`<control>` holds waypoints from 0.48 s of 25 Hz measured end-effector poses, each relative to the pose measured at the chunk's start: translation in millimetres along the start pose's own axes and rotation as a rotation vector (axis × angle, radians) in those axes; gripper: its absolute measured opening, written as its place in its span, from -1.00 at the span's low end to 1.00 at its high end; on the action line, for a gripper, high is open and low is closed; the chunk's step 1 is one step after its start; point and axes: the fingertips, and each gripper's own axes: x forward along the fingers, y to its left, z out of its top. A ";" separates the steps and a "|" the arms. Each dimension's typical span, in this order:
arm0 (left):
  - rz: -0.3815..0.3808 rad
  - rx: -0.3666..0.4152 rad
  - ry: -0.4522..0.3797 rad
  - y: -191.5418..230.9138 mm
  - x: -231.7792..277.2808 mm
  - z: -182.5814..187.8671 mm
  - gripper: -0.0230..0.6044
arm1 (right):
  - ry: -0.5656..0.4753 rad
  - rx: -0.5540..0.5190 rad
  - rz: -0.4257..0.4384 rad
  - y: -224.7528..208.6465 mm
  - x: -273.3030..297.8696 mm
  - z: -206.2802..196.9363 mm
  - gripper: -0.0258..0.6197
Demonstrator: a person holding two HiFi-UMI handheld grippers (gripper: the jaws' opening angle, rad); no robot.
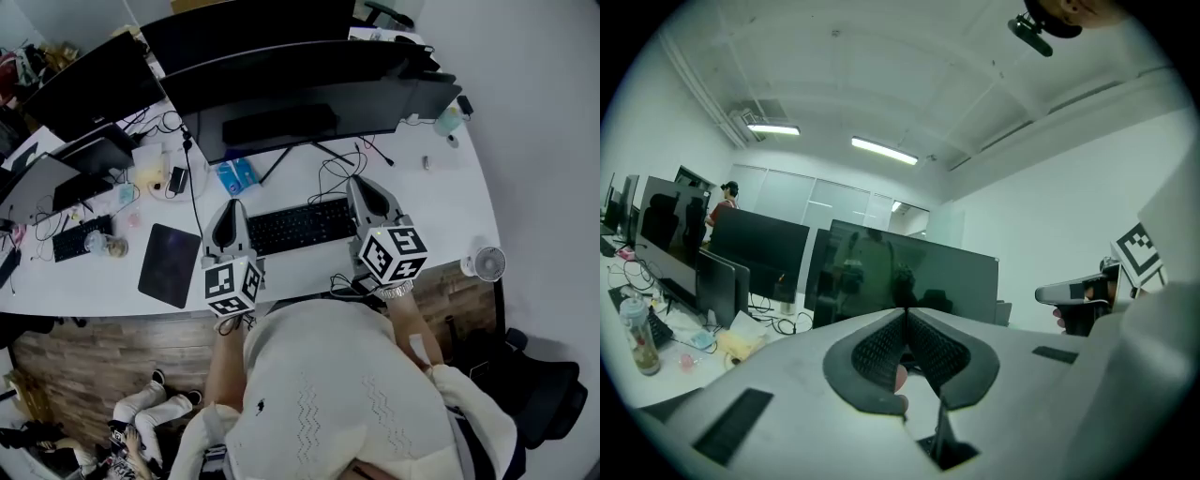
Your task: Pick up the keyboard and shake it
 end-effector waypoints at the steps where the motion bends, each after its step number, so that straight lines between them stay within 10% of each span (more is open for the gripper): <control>1: -0.003 0.003 -0.011 -0.9 -0.6 6.4 -0.86 | -0.012 -0.005 0.004 1.8 -1.1 6.8 -0.92; 12: -0.005 0.053 -0.108 -7.2 -8.5 66.0 -0.86 | -0.144 -0.058 0.034 15.6 -18.4 77.3 -0.92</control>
